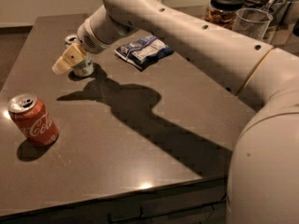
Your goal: Pick 7up can
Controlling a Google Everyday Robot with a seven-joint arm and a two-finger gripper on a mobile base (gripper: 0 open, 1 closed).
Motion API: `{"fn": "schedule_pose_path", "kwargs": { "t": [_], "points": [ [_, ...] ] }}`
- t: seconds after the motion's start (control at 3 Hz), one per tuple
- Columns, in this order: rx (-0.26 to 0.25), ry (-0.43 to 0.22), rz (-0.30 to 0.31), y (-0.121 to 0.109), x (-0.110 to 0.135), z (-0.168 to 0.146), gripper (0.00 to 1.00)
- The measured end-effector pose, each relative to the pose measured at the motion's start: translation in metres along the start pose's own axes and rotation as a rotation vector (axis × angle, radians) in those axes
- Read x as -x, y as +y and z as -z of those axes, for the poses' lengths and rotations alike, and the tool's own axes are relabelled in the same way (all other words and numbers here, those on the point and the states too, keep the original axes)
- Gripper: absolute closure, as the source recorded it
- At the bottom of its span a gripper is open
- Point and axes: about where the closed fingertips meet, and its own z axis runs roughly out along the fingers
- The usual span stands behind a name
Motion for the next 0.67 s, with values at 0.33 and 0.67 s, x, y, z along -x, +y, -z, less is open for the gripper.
{"fn": "schedule_pose_path", "kwargs": {
  "t": [0.33,0.67],
  "points": [
    [-0.018,-0.027,-0.006,-0.0112,0.0069,-0.0052,0.21],
    [-0.027,-0.039,-0.010,-0.0193,0.0088,-0.0070,0.52]
  ]
}}
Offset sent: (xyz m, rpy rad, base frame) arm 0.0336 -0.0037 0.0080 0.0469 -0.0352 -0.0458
